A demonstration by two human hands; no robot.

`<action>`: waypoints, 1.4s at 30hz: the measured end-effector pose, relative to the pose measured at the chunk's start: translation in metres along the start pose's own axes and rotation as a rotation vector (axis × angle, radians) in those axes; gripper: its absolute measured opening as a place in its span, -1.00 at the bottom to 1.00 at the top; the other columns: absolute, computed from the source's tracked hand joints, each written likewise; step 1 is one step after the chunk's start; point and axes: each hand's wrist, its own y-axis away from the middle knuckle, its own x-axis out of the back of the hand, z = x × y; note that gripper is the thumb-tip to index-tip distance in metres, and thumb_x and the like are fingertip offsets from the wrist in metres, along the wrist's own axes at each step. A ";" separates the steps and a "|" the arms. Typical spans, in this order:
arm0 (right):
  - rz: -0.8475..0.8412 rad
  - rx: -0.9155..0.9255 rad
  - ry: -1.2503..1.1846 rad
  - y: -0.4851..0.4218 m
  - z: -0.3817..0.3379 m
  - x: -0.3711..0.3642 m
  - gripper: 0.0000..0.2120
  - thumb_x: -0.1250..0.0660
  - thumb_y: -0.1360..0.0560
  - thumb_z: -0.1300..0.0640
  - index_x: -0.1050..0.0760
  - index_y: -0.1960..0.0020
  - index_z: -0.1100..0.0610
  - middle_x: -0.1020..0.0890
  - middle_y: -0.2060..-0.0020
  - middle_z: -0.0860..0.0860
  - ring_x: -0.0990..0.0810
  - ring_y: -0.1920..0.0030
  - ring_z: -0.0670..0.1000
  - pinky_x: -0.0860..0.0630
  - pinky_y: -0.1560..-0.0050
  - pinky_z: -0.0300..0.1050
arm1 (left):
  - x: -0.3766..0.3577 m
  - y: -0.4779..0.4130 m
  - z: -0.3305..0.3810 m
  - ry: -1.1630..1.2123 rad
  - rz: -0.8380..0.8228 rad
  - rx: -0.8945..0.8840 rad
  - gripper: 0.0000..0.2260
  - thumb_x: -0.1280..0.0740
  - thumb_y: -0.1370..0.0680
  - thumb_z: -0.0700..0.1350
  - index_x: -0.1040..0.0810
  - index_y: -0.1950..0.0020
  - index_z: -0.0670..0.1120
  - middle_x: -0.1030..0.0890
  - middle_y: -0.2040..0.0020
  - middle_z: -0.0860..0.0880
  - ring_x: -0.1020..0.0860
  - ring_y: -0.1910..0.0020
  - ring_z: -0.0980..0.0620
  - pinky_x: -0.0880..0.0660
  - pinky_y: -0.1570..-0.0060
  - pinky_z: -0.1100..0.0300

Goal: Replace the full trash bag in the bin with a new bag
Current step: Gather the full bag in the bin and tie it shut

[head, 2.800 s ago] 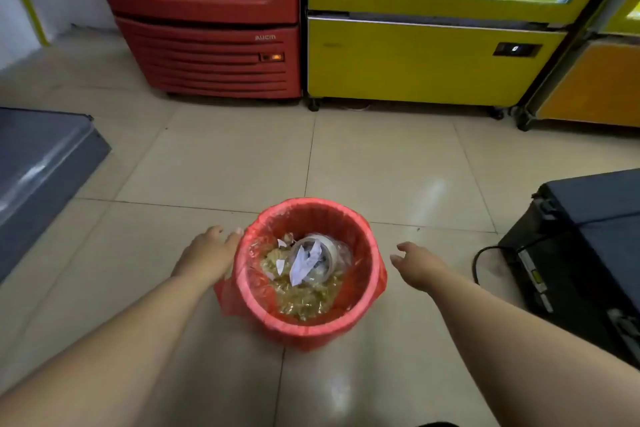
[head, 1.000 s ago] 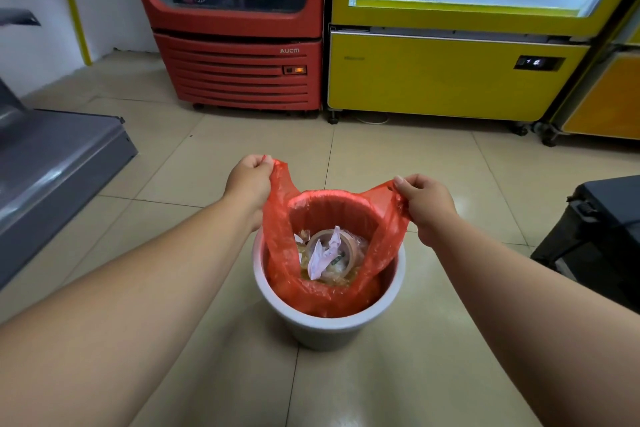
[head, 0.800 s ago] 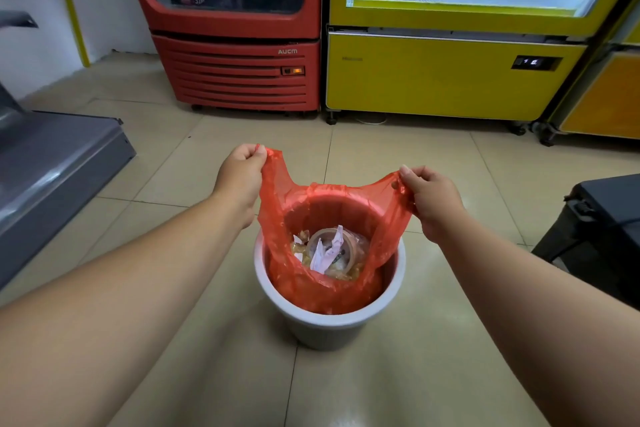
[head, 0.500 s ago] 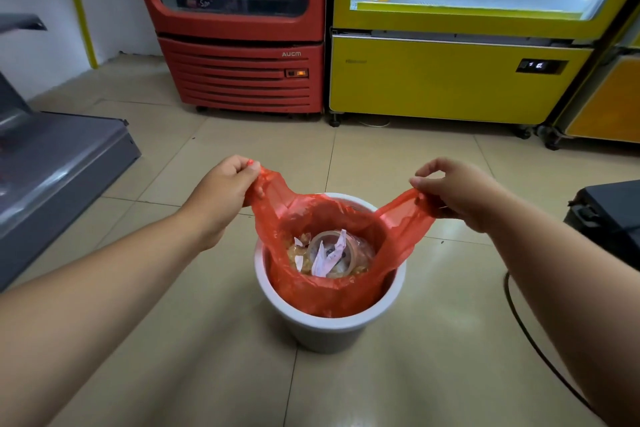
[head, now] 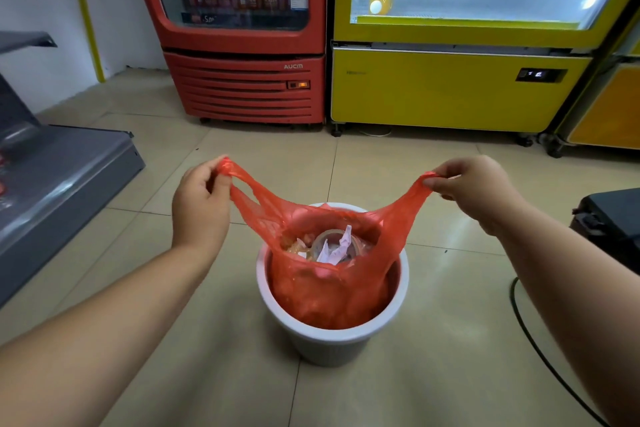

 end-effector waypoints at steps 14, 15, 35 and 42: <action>-0.144 -0.048 -0.409 -0.009 -0.040 -0.031 -0.81 -0.37 -0.45 0.35 -0.55 0.29 0.14 -0.60 0.35 0.09 -0.56 0.37 -0.02 -0.54 0.26 -0.20 | -0.058 0.018 0.063 0.552 -0.847 0.328 -0.74 -0.22 -0.54 -0.02 -0.67 0.19 -0.05 -0.62 0.12 0.00 -0.41 0.58 0.12 -0.49 0.39 0.34; -0.156 -0.021 -0.387 -0.010 -0.043 -0.032 -0.81 -0.37 -0.45 0.35 -0.55 0.29 0.13 -0.60 0.35 0.08 -0.56 0.36 -0.02 -0.54 0.25 -0.20 | -0.060 0.018 0.066 0.486 -0.919 0.289 -0.78 -0.27 -0.52 -0.02 -0.68 0.17 -0.04 -0.58 0.00 0.06 -0.38 0.59 0.12 -0.46 0.41 0.35; -0.392 0.273 -0.244 -0.008 -0.037 -0.048 -0.71 -0.50 -0.35 0.24 -0.55 0.00 -0.02 -0.51 0.42 -0.11 -0.44 0.40 -0.17 -0.38 0.25 -0.23 | -0.091 0.006 0.050 0.345 -0.879 0.442 -0.63 -0.30 -0.41 0.25 -0.67 0.21 -0.03 -0.47 0.60 0.00 -0.43 0.63 0.14 -0.37 0.40 0.25; -0.405 0.228 -0.370 -0.012 -0.039 -0.057 -0.78 -0.44 -0.38 0.34 -0.53 0.30 0.07 -0.56 0.58 -0.17 -0.48 0.49 -0.24 -0.42 0.38 -0.43 | -0.089 0.003 0.048 0.396 -0.889 0.436 -0.63 -0.35 -0.40 0.21 -0.67 0.12 -0.09 -0.64 -0.02 -0.29 -0.42 0.59 0.14 -0.45 0.31 0.22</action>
